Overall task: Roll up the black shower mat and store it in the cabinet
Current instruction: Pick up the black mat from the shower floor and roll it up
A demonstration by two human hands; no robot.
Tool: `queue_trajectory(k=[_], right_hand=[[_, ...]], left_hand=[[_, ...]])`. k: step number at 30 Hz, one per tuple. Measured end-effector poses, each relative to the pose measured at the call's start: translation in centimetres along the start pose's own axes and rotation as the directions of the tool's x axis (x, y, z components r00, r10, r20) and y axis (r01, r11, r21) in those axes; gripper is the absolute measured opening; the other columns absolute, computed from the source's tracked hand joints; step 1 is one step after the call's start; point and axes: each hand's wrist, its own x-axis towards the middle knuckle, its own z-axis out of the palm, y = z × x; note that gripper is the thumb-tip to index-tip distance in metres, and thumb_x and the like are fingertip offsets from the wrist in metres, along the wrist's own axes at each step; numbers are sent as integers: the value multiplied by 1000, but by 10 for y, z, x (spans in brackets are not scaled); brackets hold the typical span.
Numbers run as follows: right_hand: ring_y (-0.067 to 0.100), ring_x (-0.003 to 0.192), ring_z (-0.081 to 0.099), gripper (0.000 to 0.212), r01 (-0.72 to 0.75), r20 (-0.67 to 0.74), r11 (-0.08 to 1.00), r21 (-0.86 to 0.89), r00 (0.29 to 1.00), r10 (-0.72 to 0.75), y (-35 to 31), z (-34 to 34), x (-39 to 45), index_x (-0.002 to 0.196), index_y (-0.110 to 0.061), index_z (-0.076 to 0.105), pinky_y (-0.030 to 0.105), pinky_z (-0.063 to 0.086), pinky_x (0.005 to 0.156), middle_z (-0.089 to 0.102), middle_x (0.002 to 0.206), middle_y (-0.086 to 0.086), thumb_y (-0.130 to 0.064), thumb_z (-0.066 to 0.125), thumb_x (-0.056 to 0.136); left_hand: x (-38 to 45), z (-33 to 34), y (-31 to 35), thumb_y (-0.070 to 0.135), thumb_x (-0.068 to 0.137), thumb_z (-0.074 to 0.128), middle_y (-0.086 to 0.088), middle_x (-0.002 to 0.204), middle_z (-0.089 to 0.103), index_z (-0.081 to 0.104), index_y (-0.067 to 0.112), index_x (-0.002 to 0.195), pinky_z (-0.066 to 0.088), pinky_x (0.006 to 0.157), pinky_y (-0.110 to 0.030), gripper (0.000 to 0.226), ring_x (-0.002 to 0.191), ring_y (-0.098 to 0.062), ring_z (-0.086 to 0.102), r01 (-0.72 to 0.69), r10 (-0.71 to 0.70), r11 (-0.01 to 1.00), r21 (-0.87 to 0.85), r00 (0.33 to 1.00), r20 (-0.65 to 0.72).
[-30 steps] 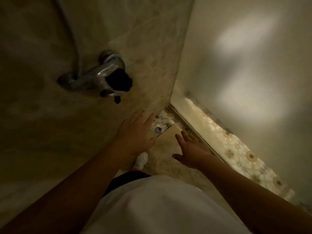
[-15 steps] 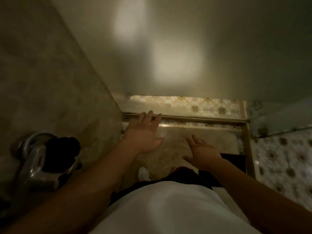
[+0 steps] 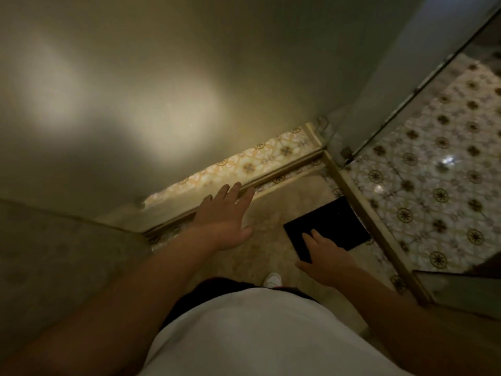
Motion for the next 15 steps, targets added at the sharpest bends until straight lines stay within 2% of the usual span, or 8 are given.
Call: queue_trajectory(k=[8, 11, 15], right_hand=[[30, 145, 21, 84, -196, -26, 958, 209, 978, 206, 42, 9, -11, 154, -23, 5, 48, 38, 108, 2, 163, 4, -62, 45, 90], [31, 144, 24, 84, -274, -29, 914, 298, 955, 296, 39, 21, -14, 153, -23, 6, 47, 38, 108, 3, 163, 5, -62, 45, 90], [30, 144, 24, 81, -394, 4, 804, 445, 899, 438, 22, 33, -22, 154, -24, 6, 45, 37, 109, 5, 163, 5, -60, 44, 92]], left_hand=[[58, -17, 52, 66, 86, 39, -3, 163, -6, -8, 38, 150, 16, 115, -50, 84, 149, -26, -1, -281, 278, 949, 140, 960, 45], [85, -20, 62, 65, 85, 40, -5, 163, -4, -7, 37, 151, 19, 113, -50, 86, 148, -28, 2, -414, 407, 888, 200, 910, 78], [115, -29, 68, 66, 85, 38, -8, 163, 0, -5, 35, 152, 22, 112, -52, 86, 148, -30, 6, -585, 573, 754, 301, 808, 136]])
